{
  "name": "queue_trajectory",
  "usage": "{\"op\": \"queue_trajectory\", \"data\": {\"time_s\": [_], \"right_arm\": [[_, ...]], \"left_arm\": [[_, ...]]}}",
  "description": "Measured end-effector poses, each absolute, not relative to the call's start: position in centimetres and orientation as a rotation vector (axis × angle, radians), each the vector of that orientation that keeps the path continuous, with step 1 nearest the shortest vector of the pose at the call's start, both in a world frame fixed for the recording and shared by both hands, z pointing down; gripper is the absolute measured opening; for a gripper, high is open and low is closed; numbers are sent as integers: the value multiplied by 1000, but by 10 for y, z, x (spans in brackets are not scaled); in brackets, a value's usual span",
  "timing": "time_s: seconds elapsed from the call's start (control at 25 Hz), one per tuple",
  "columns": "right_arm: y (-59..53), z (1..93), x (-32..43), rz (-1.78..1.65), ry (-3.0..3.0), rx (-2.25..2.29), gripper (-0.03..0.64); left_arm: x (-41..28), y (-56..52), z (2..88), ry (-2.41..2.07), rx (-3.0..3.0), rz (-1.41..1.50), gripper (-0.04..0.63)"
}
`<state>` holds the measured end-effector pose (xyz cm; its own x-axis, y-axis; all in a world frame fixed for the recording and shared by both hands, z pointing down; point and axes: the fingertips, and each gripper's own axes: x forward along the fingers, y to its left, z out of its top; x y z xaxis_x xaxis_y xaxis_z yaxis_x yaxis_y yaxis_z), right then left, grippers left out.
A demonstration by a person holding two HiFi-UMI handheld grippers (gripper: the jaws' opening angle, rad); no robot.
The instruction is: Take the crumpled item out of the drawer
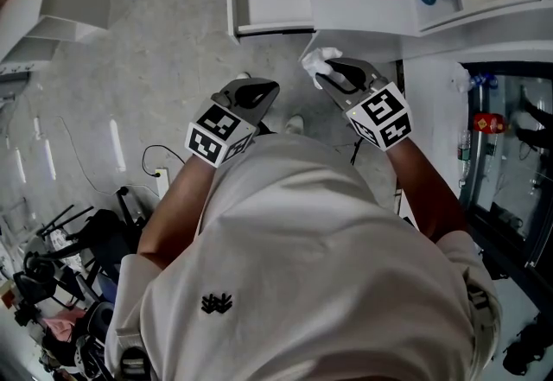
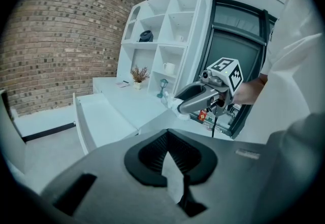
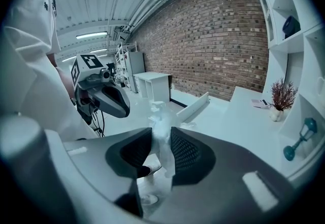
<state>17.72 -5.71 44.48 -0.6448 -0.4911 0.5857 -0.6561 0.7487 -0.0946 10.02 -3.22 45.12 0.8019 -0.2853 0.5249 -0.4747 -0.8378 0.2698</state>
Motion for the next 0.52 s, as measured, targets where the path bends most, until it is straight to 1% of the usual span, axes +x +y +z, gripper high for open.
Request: {"op": "queue_trajectory", "data": {"time_s": [0.52], "right_arm": [[-57, 449, 169, 431, -2415, 828, 129]], "left_arm": [[96, -36, 453, -577, 2581, 664, 6]]}}
